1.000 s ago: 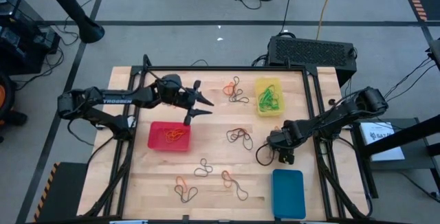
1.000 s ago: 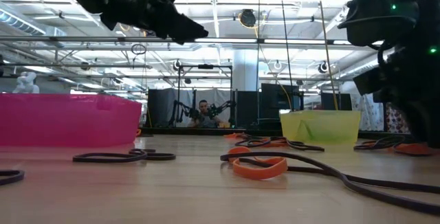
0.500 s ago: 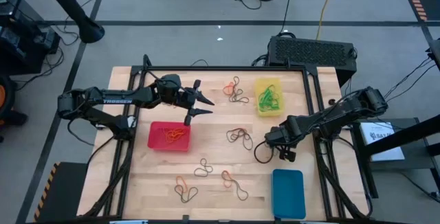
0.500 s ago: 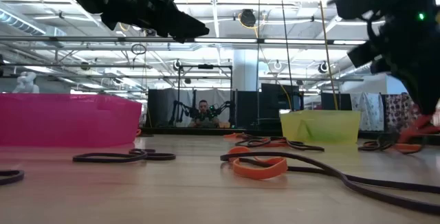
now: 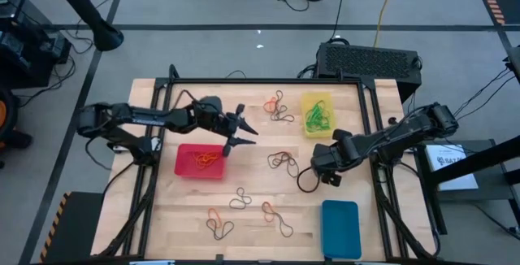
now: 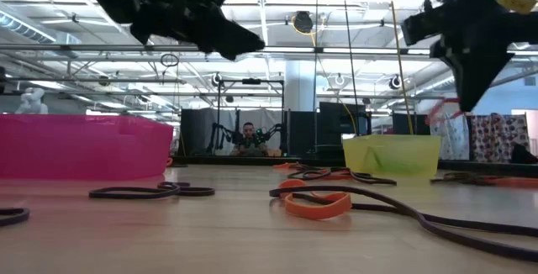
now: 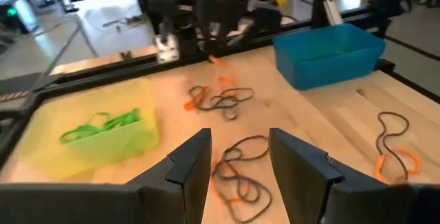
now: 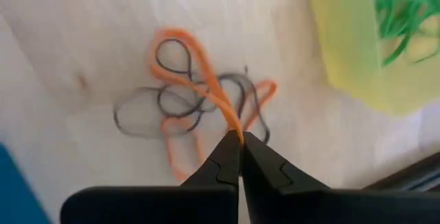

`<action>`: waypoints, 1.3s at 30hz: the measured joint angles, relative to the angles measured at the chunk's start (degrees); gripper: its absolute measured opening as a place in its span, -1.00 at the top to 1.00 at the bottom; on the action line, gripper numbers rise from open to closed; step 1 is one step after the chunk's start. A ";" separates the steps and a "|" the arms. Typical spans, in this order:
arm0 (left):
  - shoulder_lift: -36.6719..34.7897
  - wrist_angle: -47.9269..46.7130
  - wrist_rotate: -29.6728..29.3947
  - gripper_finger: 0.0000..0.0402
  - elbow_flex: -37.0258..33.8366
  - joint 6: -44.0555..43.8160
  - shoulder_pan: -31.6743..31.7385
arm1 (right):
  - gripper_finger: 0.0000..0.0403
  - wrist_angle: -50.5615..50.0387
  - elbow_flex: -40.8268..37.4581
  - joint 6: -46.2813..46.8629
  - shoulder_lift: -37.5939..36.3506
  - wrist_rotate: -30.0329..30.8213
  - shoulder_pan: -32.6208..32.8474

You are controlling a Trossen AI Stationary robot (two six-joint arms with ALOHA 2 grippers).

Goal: Sort rubber bands into baskets
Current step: Put the orange rubber band into the pink bin

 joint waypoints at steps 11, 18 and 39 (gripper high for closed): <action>15.50 26.02 0.02 0.23 0.00 -17.34 -4.81 | 1.00 -0.30 -0.24 -1.62 0.00 12.11 4.27; 25.92 31.62 0.02 0.23 5.03 -29.03 -5.72 | 1.00 1.62 -0.24 -3.21 0.00 14.37 6.86; 35.46 31.61 0.02 0.23 14.38 -32.54 -11.68 | 1.00 33.12 -0.24 -35.42 0.00 16.96 8.40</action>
